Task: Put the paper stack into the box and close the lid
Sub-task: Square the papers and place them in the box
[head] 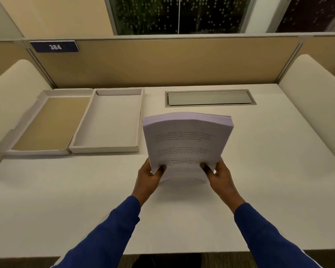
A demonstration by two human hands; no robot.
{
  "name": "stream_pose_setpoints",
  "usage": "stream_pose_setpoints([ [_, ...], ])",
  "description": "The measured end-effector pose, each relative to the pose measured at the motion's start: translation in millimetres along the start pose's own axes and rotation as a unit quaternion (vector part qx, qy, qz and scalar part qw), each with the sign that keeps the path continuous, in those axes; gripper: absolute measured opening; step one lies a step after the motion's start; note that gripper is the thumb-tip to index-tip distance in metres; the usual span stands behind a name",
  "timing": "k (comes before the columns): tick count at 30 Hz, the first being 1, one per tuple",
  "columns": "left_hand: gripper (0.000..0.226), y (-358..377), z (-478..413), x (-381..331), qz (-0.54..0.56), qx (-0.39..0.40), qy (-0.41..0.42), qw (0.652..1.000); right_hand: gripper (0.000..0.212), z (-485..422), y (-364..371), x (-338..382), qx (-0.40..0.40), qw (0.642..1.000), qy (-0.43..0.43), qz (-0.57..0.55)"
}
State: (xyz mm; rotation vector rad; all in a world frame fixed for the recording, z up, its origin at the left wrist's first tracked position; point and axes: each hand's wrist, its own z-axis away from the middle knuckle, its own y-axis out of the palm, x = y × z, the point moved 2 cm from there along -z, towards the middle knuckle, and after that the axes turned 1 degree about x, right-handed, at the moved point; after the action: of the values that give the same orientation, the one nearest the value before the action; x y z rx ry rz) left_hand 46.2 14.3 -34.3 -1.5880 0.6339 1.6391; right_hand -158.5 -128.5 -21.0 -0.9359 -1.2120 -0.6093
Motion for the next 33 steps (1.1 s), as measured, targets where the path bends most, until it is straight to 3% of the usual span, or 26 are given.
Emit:
stream_pose_setpoints([
  [7, 0.036, -7.7, -13.7, 0.1, -0.029, -0.012, -0.008, 0.999, 0.028, -19.6, 3.2, 10.8, 0.013, 1.000, -0.004, 0.022],
  [12, 0.032, -39.6, -30.1, -2.8, -0.024, -0.036, 0.001, 0.999, 0.027, -36.4, 35.1, 34.9, 0.013, 0.999, 0.024, -0.036],
  [17, 0.027, -114.8, -61.0, -11.8, -0.055, -0.037, -0.001, 0.998, 0.018, -65.0, 98.6, 69.1, 0.024, 0.996, 0.058, -0.066],
  [23, 0.032, -224.4, -125.6, -14.7, -0.109, -0.046, -0.016, 0.993, 0.032, -117.2, 205.4, 104.5, 0.041, 0.992, 0.079, -0.088],
  [33, 0.043, -302.0, -233.7, 25.3, -0.177, -0.003, -0.146, 0.973, 0.040, -211.2, 310.7, 103.8, 0.046, 0.986, 0.158, -0.025],
])
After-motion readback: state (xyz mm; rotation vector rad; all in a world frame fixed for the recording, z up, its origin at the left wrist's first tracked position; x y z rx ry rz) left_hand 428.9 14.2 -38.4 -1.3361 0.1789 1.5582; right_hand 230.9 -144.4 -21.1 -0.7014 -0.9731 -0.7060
